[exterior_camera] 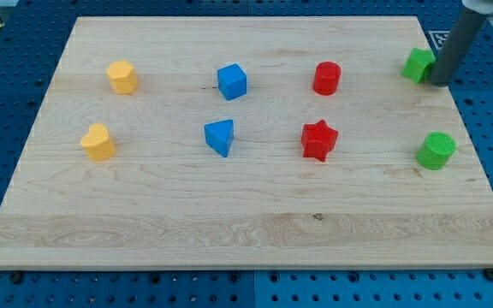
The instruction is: Move the green star towards the top right corner
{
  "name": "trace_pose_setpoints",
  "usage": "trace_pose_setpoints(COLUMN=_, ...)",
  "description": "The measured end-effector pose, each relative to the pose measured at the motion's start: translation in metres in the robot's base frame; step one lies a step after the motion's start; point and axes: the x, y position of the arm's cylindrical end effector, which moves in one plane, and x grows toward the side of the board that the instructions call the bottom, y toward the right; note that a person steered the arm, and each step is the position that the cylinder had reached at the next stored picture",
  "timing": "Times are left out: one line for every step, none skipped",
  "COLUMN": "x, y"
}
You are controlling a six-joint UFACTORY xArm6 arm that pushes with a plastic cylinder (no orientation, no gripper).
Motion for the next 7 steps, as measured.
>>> trace_pose_setpoints(x=-0.021, y=-0.021)
trace_pose_setpoints(x=-0.025, y=-0.019)
trace_pose_setpoints(x=-0.003, y=-0.002)
trace_pose_setpoints(x=0.013, y=-0.015)
trace_pose_setpoints(x=0.014, y=-0.055)
trace_pose_setpoints(x=-0.002, y=-0.073)
trace_pose_setpoints(x=-0.036, y=-0.073)
